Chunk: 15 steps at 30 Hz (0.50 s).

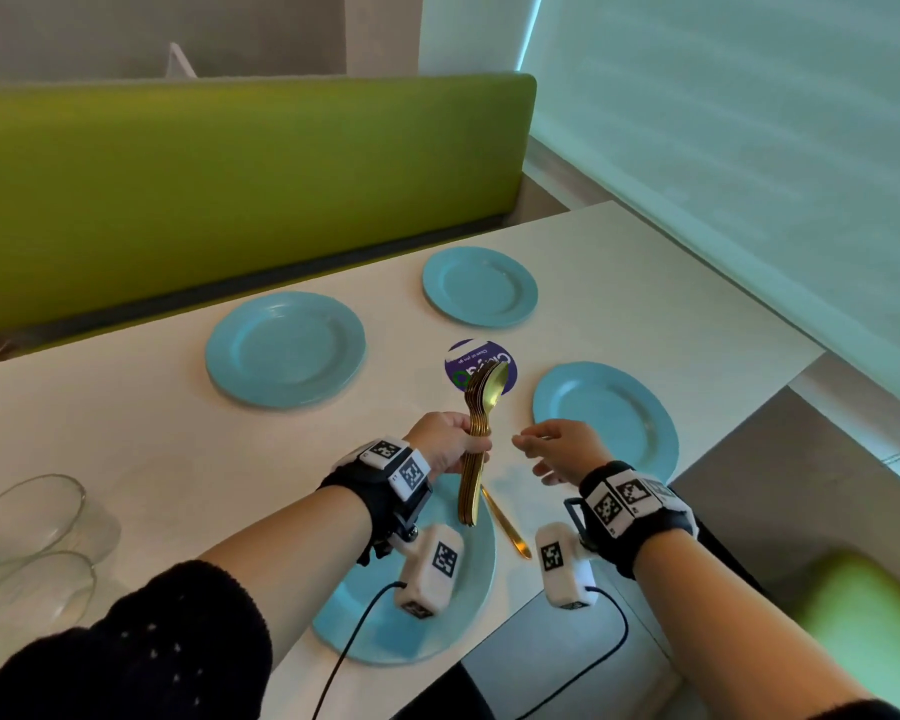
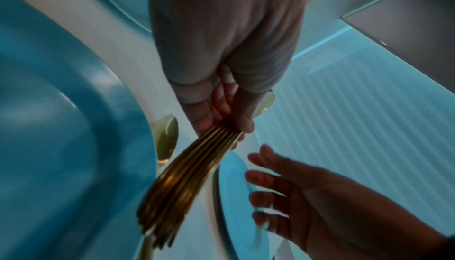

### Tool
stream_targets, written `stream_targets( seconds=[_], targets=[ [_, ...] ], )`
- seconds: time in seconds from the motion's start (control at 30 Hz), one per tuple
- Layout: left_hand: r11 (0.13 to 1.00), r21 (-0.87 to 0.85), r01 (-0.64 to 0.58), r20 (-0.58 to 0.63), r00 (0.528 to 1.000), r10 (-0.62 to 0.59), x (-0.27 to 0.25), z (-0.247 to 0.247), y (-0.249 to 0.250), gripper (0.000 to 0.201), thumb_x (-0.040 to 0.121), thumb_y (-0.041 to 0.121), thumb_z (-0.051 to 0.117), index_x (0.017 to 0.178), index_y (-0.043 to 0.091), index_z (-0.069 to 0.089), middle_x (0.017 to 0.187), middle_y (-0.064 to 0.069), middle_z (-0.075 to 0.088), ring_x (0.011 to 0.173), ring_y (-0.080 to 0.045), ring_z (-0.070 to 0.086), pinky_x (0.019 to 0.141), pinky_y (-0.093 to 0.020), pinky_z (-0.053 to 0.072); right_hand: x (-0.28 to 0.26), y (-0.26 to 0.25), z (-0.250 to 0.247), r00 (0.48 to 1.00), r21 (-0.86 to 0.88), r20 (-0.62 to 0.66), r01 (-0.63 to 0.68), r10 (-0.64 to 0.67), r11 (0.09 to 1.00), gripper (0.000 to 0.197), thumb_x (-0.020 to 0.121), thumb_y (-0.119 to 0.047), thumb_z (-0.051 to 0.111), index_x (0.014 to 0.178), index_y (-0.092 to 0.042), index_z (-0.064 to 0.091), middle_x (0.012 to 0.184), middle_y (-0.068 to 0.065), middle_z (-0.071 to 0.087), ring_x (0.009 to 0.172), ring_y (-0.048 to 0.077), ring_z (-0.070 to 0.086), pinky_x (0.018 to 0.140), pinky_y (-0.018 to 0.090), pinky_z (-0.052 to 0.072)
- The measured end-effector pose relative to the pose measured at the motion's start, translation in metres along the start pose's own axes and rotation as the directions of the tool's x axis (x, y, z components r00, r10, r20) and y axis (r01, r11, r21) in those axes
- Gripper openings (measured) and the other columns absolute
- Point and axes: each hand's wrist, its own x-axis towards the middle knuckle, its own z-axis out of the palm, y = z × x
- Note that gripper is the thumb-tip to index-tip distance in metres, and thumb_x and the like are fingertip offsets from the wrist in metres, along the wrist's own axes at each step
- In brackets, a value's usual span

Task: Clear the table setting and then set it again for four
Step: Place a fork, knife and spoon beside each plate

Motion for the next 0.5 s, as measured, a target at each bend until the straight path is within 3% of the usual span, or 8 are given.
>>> stream_targets(
  seconds=[0.13,0.2,0.33,0.43,0.5],
  targets=[
    [0.998,0.064,-0.011,0.058,0.998,0.007,0.008,0.023,0.01,0.012,0.085,0.0,0.062,0.084,0.011,0.062,0.075,-0.004,0.063,0.064,-0.012,0.061,0.052,-0.019,0.051,0.004,-0.006,-0.006,0.998,0.064,0.013,0.053,-0.054,0.997,0.013,0.091,-0.028,0.06,0.097,-0.018,0.063,0.08,-0.003,0.062,0.062,0.011,0.058,0.055,0.019,0.05],
    [0.996,0.09,-0.012,0.071,0.997,0.006,0.014,0.031,0.017,0.01,0.086,0.0,0.061,0.088,0.01,0.062,0.075,-0.003,0.063,0.064,-0.01,0.061,0.045,-0.014,0.047,0.01,-0.006,-0.009,0.998,0.095,0.02,0.065,-0.067,0.993,0.012,0.092,-0.023,0.059,0.099,-0.016,0.066,0.078,-0.001,0.064,0.06,0.01,0.057,0.053,0.018,0.05],
    [0.994,0.112,-0.015,0.069,0.998,0.007,0.033,0.045,0.028,0.011,0.086,0.001,0.061,0.088,0.012,0.062,0.078,-0.001,0.063,0.07,-0.011,0.063,0.059,-0.019,0.053,0.03,-0.006,-0.023,0.999,0.173,0.002,0.046,-0.047,0.984,0.014,0.092,-0.014,0.059,0.1,-0.008,0.069,0.067,0.0,0.062,0.054,0.011,0.055,0.048,0.018,0.049],
    [0.995,0.099,-0.013,0.057,0.998,0.008,0.051,0.058,0.035,0.012,0.086,0.0,0.062,0.086,0.012,0.062,0.078,-0.003,0.062,0.071,-0.012,0.061,0.074,-0.028,0.055,0.047,-0.006,-0.04,1.0,0.238,0.014,0.014,-0.018,0.971,0.009,0.091,-0.011,0.059,0.094,-0.01,0.068,0.065,0.001,0.06,0.045,0.005,0.055,0.045,0.015,0.048],
    [0.996,0.086,-0.01,0.047,0.999,0.006,0.06,0.067,0.042,0.013,0.086,0.0,0.061,0.083,0.013,0.062,0.077,-0.003,0.062,0.07,-0.011,0.061,0.073,-0.027,0.055,0.058,-0.006,-0.053,0.999,0.289,0.045,-0.02,0.007,0.957,0.007,0.092,-0.011,0.059,0.092,-0.011,0.066,0.067,0.001,0.061,0.042,0.002,0.056,0.047,0.015,0.05]
  ],
)
